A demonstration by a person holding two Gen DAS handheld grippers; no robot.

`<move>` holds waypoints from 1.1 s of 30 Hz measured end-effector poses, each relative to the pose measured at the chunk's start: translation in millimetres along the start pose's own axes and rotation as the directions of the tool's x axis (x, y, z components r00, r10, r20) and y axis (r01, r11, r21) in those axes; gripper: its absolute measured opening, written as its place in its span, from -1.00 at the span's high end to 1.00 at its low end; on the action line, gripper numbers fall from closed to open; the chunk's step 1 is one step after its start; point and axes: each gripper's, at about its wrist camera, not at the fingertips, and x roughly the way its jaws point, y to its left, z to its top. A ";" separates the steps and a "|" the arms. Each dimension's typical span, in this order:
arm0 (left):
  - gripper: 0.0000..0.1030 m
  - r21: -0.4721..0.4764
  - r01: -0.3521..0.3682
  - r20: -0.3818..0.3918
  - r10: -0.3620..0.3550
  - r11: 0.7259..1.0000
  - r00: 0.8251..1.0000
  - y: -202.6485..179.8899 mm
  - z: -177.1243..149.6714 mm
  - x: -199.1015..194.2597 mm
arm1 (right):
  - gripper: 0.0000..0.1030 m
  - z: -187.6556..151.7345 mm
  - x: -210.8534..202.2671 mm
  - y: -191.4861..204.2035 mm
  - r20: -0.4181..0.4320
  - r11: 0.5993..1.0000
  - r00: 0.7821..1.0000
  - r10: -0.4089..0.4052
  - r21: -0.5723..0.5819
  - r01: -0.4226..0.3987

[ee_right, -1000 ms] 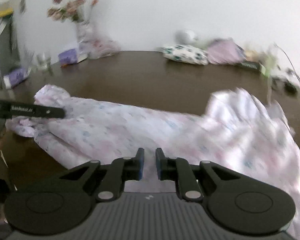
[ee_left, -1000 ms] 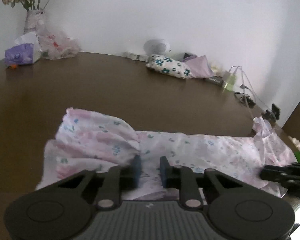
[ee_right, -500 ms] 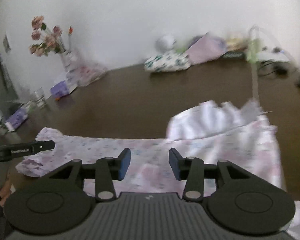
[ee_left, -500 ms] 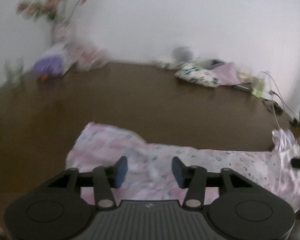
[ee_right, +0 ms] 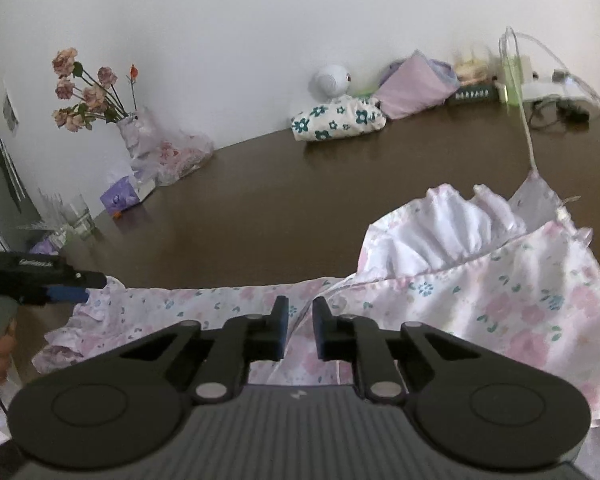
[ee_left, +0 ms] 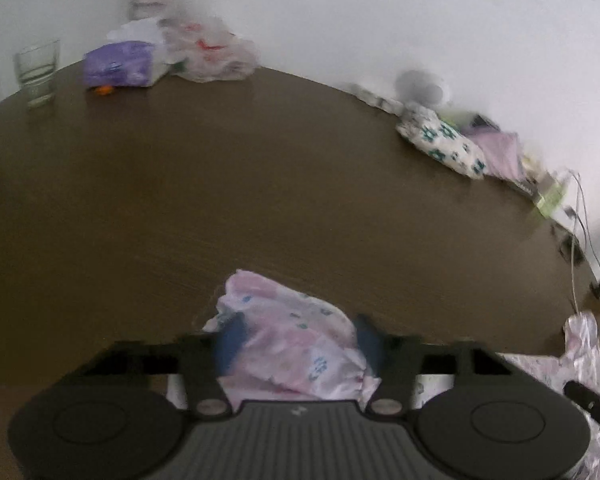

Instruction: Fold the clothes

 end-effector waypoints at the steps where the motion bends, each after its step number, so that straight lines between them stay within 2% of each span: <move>1: 0.60 0.003 0.002 0.000 -0.002 1.000 1.000 0.9 -0.5 0.3 | 0.70 0.0 -2.4 1.8 0.012 1.000 1.000 0.005 -0.014 -0.005; 3: 0.68 -0.003 0.015 0.002 -0.015 1.000 1.000 5.3 -2.9 0.8 | 0.70 -0.5 -5.3 9.4 0.022 0.998 0.999 0.035 -0.058 -0.034; 4: 0.71 -0.011 0.022 0.002 -0.022 1.000 1.000 7.5 -4.1 0.7 | 0.67 -2.0 -1.9 24.2 -0.016 0.987 0.995 0.099 -0.124 -0.101; 6: 0.81 -0.019 0.036 0.005 -0.036 0.999 0.999 9.4 -3.1 1.0 | 0.67 -6.3 7.3 55.0 -0.106 0.942 0.971 0.216 -0.238 -0.236; 8: 0.96 -0.019 0.041 0.011 -0.041 0.999 0.999 10.4 -0.5 2.2 | 0.67 -17.6 28.7 90.1 -0.194 0.893 0.934 0.301 -0.286 -0.347; 10: 0.96 -0.029 0.036 0.013 -0.036 0.999 0.999 11.9 1.3 -0.8 | 0.67 -24.7 45.6 116.6 -0.236 0.861 0.915 0.329 -0.323 -0.393; 11: 0.96 -0.034 0.045 0.013 -0.045 0.998 0.999 12.1 0.9 -6.7 | 0.67 -26.1 49.4 122.4 -0.237 0.854 0.915 0.327 -0.341 -0.393; 12: 0.87 -0.021 0.074 0.003 -0.074 0.997 0.997 9.6 -1.3 -12.7 | 0.67 -27.4 53.2 128.2 -0.238 0.847 0.915 0.324 -0.358 -0.393; 13: 0.54 0.001 0.113 -0.013 -0.113 0.994 0.993 5.6 -4.5 -18.9 | 0.67 -28.7 57.1 133.9 -0.240 0.839 0.916 0.322 -0.375 -0.393; 14: 0.02 0.022 0.152 -0.030 -0.152 0.988 0.988 1.6 -7.7 -25.1 | 0.67 -30.0 60.9 139.7 -0.241 0.832 0.916 0.320 -0.392 -0.393; 16: -0.36 0.091 0.181 -0.058 -0.176 0.979 0.983 -11.3 -17.9 -29.7 | 0.67 -32.5 67.6 149.2 -0.244 0.819 0.917 0.314 -0.419 -0.392; 17: -0.30 0.130 0.172 -0.077 -0.163 0.976 0.984 -18.8 -23.7 -29.5 | 0.67 -33.1 68.2 148.3 -0.246 0.823 0.918 0.311 -0.414 -0.390; 19: -0.29 0.221 0.167 -0.090 -0.150 0.961 0.985 -29.1 -33.9 -28.4 | 0.67 -34.5 69.2 146.4 -0.251 0.830 0.919 0.303 -0.404 -0.384; 23: -0.29 0.391 0.181 -0.070 -0.167 0.902 0.983 -36.8 -51.7 -39.5 | 0.67 -37.1 71.4 142.5 -0.262 0.844 0.921 0.289 -0.384 -0.374; 25: -0.29 0.489 0.180 -0.029 -0.190 0.854 0.981 -40.9 -59.8 -51.2 | 0.67 -38.4 72.5 140.6 -0.267 0.851 0.922 0.281 -0.374 -0.368; 27: -0.26 0.588 0.136 -0.003 -0.166 0.797 0.986 -48.5 -64.7 -55.7 | 0.67 -39.4 73.4 139.7 -0.267 0.856 0.922 0.279 -0.366 -0.365; 28: -0.05 0.624 0.127 -0.011 -0.154 0.771 0.988 -51.3 -65.7 -53.7 | 0.67 -39.4 73.4 139.8 -0.266 0.858 0.923 0.278 -0.363 -0.363; 29: 0.27 0.659 0.118 -0.018 -0.142 0.742 0.990 -54.0 -66.8 -51.8 | 0.67 -39.5 73.4 139.9 -0.266 0.860 0.923 0.277 -0.361 -0.362; 31: 0.55 0.725 0.103 -0.031 -0.116 0.681 0.993 -59.5 -68.9 -48.0 | 0.67 -39.7 73.4 140.0 -0.264 0.863 0.924 0.275 -0.356 -0.358; 33: 0.64 0.785 0.089 -0.042 -0.090 0.614 0.995 -65.0 -71.1 -44.2 | 0.69 -39.9 73.5 140.2 -0.263 0.867 0.925 0.273 -0.351 -0.355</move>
